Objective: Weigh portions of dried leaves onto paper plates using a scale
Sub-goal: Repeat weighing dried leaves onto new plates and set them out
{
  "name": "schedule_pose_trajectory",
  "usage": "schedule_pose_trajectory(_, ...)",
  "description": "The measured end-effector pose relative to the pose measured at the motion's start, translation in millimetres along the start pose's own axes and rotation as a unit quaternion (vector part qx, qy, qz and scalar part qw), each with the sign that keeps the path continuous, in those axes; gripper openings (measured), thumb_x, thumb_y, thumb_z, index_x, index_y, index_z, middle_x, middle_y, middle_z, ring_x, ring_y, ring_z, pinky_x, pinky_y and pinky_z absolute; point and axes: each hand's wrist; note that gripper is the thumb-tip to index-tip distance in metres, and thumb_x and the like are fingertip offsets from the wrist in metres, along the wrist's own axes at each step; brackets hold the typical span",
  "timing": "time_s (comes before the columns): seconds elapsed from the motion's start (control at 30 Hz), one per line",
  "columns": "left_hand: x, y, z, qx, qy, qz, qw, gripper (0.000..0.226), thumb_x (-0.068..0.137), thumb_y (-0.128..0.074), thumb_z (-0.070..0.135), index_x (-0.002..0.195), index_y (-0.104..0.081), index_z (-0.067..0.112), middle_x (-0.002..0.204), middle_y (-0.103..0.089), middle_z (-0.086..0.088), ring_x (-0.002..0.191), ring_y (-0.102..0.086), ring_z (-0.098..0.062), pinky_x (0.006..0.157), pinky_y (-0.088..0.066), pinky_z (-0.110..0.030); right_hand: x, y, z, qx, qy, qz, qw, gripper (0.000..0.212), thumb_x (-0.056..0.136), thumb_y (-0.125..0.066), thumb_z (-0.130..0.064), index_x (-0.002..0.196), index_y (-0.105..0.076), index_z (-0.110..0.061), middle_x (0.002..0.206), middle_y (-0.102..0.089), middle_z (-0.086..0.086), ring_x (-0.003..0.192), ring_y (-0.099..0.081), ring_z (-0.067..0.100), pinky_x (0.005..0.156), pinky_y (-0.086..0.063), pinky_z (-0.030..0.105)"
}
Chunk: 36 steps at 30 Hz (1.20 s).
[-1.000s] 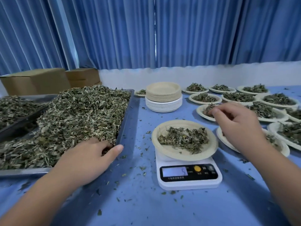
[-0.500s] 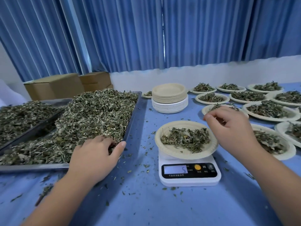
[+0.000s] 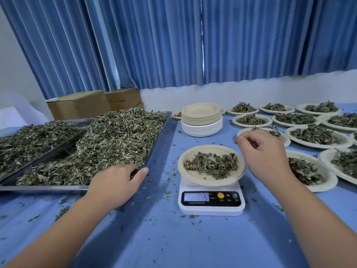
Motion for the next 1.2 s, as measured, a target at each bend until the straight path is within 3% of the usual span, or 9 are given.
schedule_pose_trajectory(0.13,-3,3,2,0.004,0.008,-0.080,0.997,0.062,0.094,-0.013,0.068,0.112,-0.060,0.033,0.108,-0.063,0.006,0.097,-0.059,-0.015,0.083,-0.051,-0.035,0,1,2,0.014,-0.005,0.003,1.000,0.021,0.089,-0.058,-0.017,0.072,-0.070,-0.014,0.080,-0.065,-0.006,0.075,-0.057,0.005,0.069,-0.042,0.026)
schedule_pose_trajectory(0.27,-10,1,2,0.019,-0.013,-0.021,1.000,0.050,0.097,-0.021,0.061,0.089,-0.058,0.030,0.084,-0.060,0.008,0.077,-0.058,-0.010,0.068,-0.051,-0.031,2,1,4,0.023,-0.008,0.005,1.000,0.021,0.088,-0.057,-0.017,0.070,-0.068,-0.016,0.080,-0.065,-0.006,0.074,-0.056,0.006,0.067,-0.041,0.024)
schedule_pose_trajectory(0.4,-13,-3,-1,-0.006,-0.025,0.014,1.000,0.045,0.096,-0.027,0.061,0.095,-0.061,0.030,0.087,-0.062,0.009,0.075,-0.059,-0.009,0.068,-0.053,-0.034,2,0,5,0.021,-0.007,0.002,1.000,0.022,0.087,-0.056,-0.017,0.069,-0.068,-0.016,0.080,-0.066,-0.006,0.078,-0.058,0.009,0.070,-0.043,0.027)
schedule_pose_trajectory(0.6,-2,2,-11,-0.122,-0.040,-0.006,0.992,0.040,0.089,-0.040,0.062,0.081,-0.063,0.030,0.057,-0.062,-0.002,0.045,-0.052,-0.013,0.049,-0.041,-0.030,2,-1,8,0.029,-0.013,0.003,0.999,0.023,0.087,-0.056,-0.018,0.067,-0.067,-0.016,0.078,-0.066,-0.005,0.074,-0.057,0.006,0.069,-0.045,0.027)
schedule_pose_trajectory(0.67,5,4,-15,-0.162,-0.042,-0.021,0.986,0.036,0.090,-0.046,0.058,0.078,-0.064,0.029,0.050,-0.058,0.002,0.040,-0.043,-0.009,0.048,-0.035,-0.026,2,-1,9,0.039,-0.018,0.004,0.999,0.023,0.087,-0.056,-0.019,0.067,-0.067,-0.015,0.077,-0.065,-0.005,0.072,-0.055,0.006,0.068,-0.045,0.027)
schedule_pose_trajectory(0.8,18,9,-22,-0.174,-0.037,-0.029,0.984,0.028,0.092,-0.052,0.051,0.078,-0.066,0.030,0.051,-0.060,0.014,0.038,-0.045,-0.002,0.045,-0.032,-0.019,2,-1,10,0.034,-0.017,-0.001,0.999,0.022,0.088,-0.056,-0.019,0.070,-0.068,-0.016,0.078,-0.066,-0.006,0.073,-0.055,0.004,0.063,-0.043,0.023)
schedule_pose_trajectory(1.0,36,19,-29,-0.152,-0.013,0.043,0.987,0.026,0.092,-0.051,0.050,0.082,-0.062,0.029,0.034,-0.048,0.004,0.027,-0.031,-0.005,0.034,-0.024,-0.019,4,-2,11,0.034,-0.028,-0.003,0.999,0.020,0.088,-0.056,-0.020,0.072,-0.070,-0.019,0.080,-0.066,-0.010,0.075,-0.055,0.001,0.065,-0.041,0.022)
schedule_pose_trajectory(1.2,56,47,6,-0.224,-0.017,0.136,0.965,0.033,0.096,-0.051,0.042,0.076,-0.064,0.020,0.042,-0.057,0.011,0.028,-0.040,-0.002,0.029,-0.029,-0.014,6,-2,11,0.030,-0.028,-0.002,0.999,0.020,0.089,-0.057,-0.018,0.076,-0.072,-0.014,0.077,-0.065,-0.009,0.071,-0.055,0.005,0.065,-0.039,0.027)
Point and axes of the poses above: each hand's wrist, its own x-axis towards the middle knuckle, its own y-axis out of the back of the hand, z = x × y
